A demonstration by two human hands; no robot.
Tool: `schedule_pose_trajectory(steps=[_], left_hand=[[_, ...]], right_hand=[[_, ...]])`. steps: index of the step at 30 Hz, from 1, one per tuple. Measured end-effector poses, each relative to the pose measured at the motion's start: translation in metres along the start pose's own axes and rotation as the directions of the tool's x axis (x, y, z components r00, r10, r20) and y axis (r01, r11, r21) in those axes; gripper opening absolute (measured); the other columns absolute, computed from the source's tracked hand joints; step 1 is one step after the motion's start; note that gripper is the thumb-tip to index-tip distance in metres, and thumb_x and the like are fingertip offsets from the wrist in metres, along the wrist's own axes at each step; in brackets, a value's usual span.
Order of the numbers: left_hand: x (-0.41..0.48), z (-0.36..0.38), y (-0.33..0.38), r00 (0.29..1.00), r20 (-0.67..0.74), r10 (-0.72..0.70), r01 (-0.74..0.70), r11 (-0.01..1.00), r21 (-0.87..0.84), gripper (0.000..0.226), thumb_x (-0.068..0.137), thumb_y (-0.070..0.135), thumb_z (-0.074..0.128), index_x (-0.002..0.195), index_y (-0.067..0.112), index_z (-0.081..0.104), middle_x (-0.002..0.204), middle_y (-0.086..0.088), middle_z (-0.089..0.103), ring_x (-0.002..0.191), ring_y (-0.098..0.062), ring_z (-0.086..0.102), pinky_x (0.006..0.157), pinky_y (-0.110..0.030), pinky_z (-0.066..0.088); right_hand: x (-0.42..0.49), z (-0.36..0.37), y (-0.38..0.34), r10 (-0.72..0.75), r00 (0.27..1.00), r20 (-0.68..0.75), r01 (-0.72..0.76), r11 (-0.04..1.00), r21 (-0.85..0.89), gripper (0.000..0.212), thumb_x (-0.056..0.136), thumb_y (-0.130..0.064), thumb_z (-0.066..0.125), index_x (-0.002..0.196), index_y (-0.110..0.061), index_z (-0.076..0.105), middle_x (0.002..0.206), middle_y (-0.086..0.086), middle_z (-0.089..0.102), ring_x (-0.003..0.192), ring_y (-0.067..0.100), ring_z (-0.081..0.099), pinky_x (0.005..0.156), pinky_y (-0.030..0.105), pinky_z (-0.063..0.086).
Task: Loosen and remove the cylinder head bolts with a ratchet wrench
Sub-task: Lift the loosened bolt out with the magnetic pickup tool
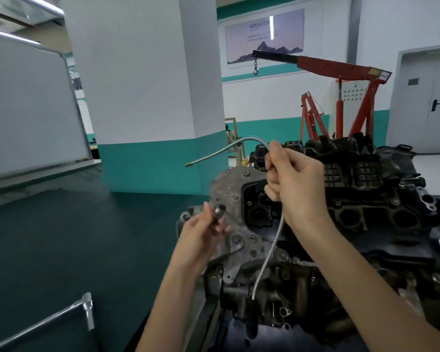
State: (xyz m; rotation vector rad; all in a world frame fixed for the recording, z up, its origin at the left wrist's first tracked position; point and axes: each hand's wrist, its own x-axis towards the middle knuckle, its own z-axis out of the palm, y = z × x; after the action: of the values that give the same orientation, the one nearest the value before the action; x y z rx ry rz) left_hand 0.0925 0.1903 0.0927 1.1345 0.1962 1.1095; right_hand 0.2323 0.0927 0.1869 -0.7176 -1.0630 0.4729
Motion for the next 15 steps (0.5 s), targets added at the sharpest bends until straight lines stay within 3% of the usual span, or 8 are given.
schedule_pose_trajectory(steps=[3, 5, 8, 11, 13, 15], left_hand=[[-0.03, 0.009, -0.008, 0.999, 0.015, 0.03, -0.034, 0.949, 0.314, 0.033, 0.09, 0.037, 0.057, 0.082, 0.007, 0.067, 0.093, 0.0, 0.071, 0.089, -0.017, 0.068, 0.08, -0.027, 0.053], [-0.044, 0.009, -0.005, 0.998, 0.056, 0.03, -0.053, 0.889, 0.455, 0.03, 0.095, 0.031, 0.053, 0.083, 0.008, 0.069, 0.111, 0.004, 0.071, 0.109, -0.019, 0.065, 0.091, -0.029, 0.049], [-0.061, 0.008, 0.005, 0.993, 0.115, 0.01, -0.072, 0.832, 0.55, 0.025, 0.088, 0.032, 0.061, 0.082, 0.01, 0.071, 0.097, -0.01, 0.067, 0.091, -0.025, 0.06, 0.084, -0.034, 0.045], [-0.069, 0.002, 0.011, 0.992, 0.082, 0.091, -0.122, 0.721, 0.682, 0.03, 0.088, 0.026, 0.057, 0.081, -0.002, 0.065, 0.081, -0.008, 0.058, 0.074, -0.011, 0.05, 0.072, -0.024, 0.038], [-0.069, -0.002, 0.021, 0.978, 0.062, 0.2, -0.179, 0.644, 0.744, 0.023, 0.087, 0.022, 0.059, 0.078, 0.002, 0.065, 0.078, -0.006, 0.059, 0.073, -0.009, 0.052, 0.07, -0.023, 0.04], [-0.065, -0.011, 0.035, 0.948, 0.036, 0.315, -0.229, 0.6, 0.767, 0.02, 0.087, 0.021, 0.061, 0.076, 0.004, 0.066, 0.079, -0.009, 0.062, 0.077, -0.014, 0.057, 0.074, -0.028, 0.043]], right_hand=[[-0.003, 0.03, 0.019, 0.048, 0.999, 0.016, -0.049, 0.999, 0.015, 0.039, 0.097, -0.025, 0.049, 0.063, -0.006, 0.052, 0.042, -0.008, 0.033, 0.035, 0.007, 0.023, 0.036, 0.02, 0.022], [-0.004, 0.044, 0.029, 0.065, 0.998, 0.016, -0.066, 0.997, 0.049, 0.039, 0.098, -0.025, 0.048, 0.064, -0.007, 0.051, 0.041, -0.009, 0.033, 0.035, 0.006, 0.024, 0.035, 0.02, 0.023], [-0.002, 0.058, 0.043, 0.11, 0.993, 0.029, -0.113, 0.986, 0.121, 0.037, 0.099, -0.026, 0.046, 0.067, -0.007, 0.05, 0.042, -0.009, 0.033, 0.036, 0.006, 0.024, 0.035, 0.02, 0.024], [0.004, 0.069, 0.053, 0.172, 0.978, 0.12, -0.189, 0.97, 0.154, 0.035, 0.101, -0.022, 0.042, 0.072, -0.006, 0.052, 0.047, -0.005, 0.034, 0.039, 0.009, 0.025, 0.038, 0.021, 0.027], [0.011, 0.076, 0.054, 0.176, 0.962, 0.208, -0.188, 0.981, 0.038, 0.03, 0.101, -0.021, 0.039, 0.085, -0.007, 0.061, 0.056, 0.0, 0.047, 0.045, 0.011, 0.042, 0.046, 0.024, 0.04], [0.015, 0.08, 0.05, 0.199, 0.935, 0.294, -0.168, 0.978, -0.126, 0.027, 0.101, -0.025, 0.037, 0.108, -0.014, 0.061, 0.079, 0.004, 0.063, 0.068, 0.015, 0.061, 0.067, 0.029, 0.051]])
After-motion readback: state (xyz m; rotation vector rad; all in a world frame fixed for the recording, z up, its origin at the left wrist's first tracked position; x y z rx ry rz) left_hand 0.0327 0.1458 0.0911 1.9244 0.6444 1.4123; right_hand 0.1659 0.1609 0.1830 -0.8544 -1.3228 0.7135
